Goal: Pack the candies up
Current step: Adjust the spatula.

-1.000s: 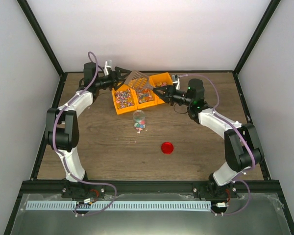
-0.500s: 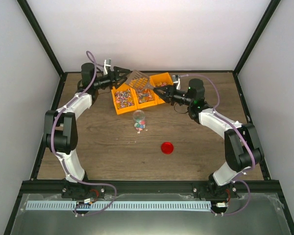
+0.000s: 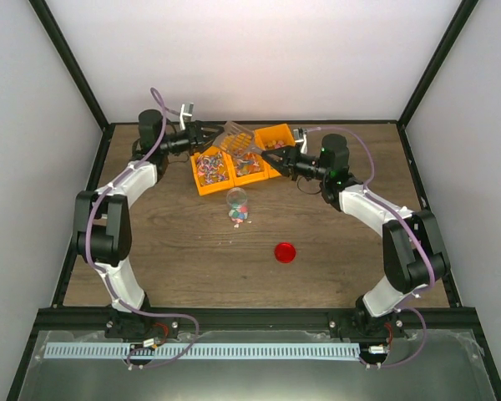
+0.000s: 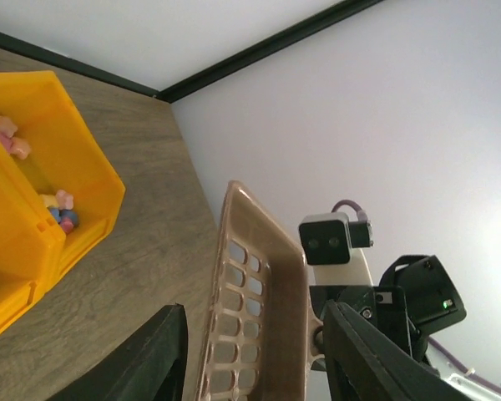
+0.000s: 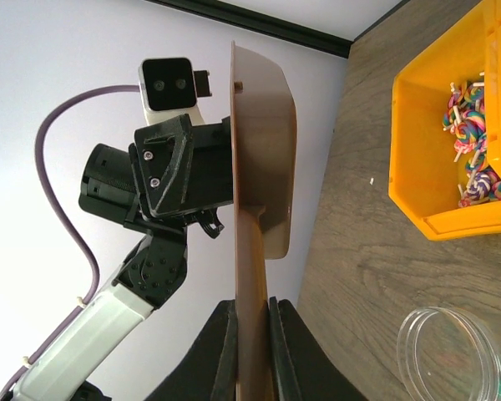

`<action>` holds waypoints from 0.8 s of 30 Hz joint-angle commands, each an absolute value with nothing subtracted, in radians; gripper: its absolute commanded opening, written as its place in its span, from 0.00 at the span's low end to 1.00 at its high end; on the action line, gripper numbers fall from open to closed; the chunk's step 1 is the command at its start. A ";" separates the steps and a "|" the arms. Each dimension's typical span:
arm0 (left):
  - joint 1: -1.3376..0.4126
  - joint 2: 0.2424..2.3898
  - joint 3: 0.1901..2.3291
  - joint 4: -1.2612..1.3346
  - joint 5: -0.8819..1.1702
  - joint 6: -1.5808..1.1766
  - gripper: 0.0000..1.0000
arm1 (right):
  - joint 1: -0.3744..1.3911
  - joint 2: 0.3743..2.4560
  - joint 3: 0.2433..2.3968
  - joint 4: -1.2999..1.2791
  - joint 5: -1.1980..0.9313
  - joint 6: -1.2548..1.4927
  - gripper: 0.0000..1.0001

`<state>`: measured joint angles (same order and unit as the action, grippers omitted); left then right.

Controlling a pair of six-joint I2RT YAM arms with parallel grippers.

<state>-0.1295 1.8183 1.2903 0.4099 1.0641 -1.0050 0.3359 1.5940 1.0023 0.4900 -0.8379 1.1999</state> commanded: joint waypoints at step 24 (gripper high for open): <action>-0.125 2.033 1.426 1.010 1.320 -1.356 0.04 | 0.285 1.569 1.099 0.330 -0.954 1.039 0.51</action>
<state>-0.1402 1.9892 1.3685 0.7158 1.2037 -1.1801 0.3149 1.5902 1.0359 0.4240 -0.8997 1.1194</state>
